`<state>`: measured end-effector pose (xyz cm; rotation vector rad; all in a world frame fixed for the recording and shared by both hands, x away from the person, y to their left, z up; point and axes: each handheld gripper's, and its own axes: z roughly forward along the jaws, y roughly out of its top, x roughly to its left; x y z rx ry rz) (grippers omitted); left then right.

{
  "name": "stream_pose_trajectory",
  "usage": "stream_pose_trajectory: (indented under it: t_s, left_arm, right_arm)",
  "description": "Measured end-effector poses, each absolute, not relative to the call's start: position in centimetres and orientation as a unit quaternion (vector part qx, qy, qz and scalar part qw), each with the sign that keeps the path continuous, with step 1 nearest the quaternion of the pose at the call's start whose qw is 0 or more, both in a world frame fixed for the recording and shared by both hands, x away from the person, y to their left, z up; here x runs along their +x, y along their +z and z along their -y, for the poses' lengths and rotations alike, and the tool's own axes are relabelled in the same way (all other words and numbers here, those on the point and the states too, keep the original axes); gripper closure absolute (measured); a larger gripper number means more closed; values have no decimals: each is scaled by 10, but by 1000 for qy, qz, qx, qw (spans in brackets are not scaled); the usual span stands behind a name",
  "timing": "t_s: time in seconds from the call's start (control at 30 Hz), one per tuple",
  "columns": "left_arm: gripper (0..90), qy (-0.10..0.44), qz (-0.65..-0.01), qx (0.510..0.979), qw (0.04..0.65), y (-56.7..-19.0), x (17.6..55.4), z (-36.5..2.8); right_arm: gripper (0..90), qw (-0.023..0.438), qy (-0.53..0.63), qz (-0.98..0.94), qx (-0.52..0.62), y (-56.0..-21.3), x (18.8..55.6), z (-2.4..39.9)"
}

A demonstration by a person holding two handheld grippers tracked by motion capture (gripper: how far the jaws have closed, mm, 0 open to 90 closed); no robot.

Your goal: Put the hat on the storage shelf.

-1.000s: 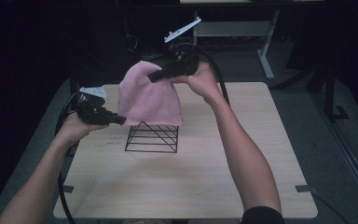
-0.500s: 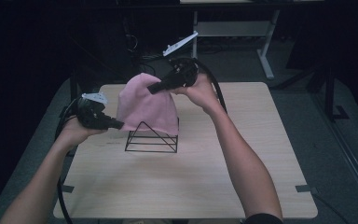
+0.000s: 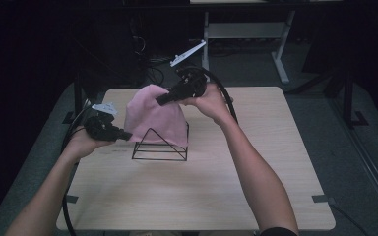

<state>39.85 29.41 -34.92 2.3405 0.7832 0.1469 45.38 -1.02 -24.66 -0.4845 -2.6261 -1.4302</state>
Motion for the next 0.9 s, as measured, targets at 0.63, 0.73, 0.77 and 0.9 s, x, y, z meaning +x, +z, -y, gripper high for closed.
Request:
stream_pose_trajectory:
  t_s: [0.63, 0.73, 0.77, 0.9]
  left_arm:
    - [832, 51, -293, 909, 291, -376, 392, -290]
    - [830, 45, -296, 911, 284, -381, 391, -290]
    - [830, 47, -296, 912, 281, -383, 391, -290]
    - [830, 49, -303, 911, 277, -391, 392, -291]
  right_arm:
    - [709, 76, -448, 877, -158, -274, 450, 1]
    - [710, 79, -440, 880, -160, -280, 450, 0]
    - [710, 76, -437, 882, -157, -283, 450, -1]
    - [712, 82, -430, 885, -158, -290, 448, -3]
